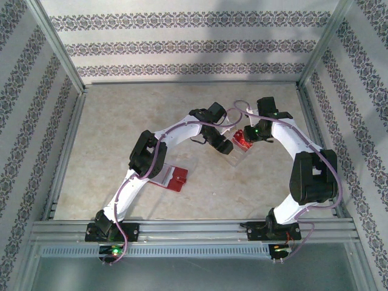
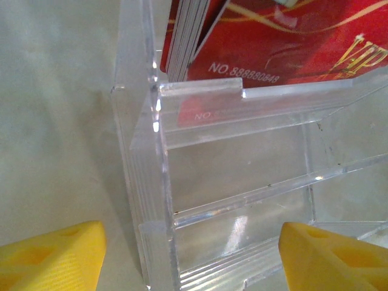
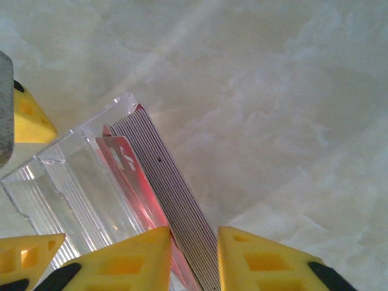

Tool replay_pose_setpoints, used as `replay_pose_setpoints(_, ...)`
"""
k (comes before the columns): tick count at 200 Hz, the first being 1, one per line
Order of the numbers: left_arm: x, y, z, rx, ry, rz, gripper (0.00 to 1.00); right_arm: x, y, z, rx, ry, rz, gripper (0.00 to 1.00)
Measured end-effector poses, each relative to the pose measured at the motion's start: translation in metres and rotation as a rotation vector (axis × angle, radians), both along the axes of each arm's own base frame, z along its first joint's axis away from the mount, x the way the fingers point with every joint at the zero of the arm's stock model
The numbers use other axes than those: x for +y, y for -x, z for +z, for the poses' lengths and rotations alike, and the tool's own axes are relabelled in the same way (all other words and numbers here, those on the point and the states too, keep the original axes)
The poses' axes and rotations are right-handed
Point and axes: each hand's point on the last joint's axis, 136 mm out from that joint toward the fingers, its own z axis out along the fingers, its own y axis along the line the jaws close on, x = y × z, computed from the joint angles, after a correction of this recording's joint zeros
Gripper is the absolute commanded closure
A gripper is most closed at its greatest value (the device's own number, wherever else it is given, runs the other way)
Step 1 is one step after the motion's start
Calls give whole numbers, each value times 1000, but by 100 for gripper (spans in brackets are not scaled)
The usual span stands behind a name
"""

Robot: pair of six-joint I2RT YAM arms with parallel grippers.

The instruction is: Put the credit cards into the card holder

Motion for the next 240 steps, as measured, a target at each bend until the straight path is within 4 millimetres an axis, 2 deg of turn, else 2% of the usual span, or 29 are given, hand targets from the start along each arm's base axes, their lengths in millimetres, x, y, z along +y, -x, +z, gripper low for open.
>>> replay_pose_setpoints(80, 0, 0, 0, -1, 0, 0, 25, 10, 1, 0, 6, -50, 29, 100)
replay_pose_setpoints(162, 0, 0, 0, -3, 2, 0, 25, 13, 1, 3, 6, -82, 36, 100)
replay_pose_setpoints(210, 1, 1, 1, -6, 1, 1, 24, 18, 2, 20, -39, -111, 49, 100)
replay_pose_setpoints(240, 2, 1, 1, -8, -2, 3, 20, 20, 3, 30, -61, -129, 55, 100)
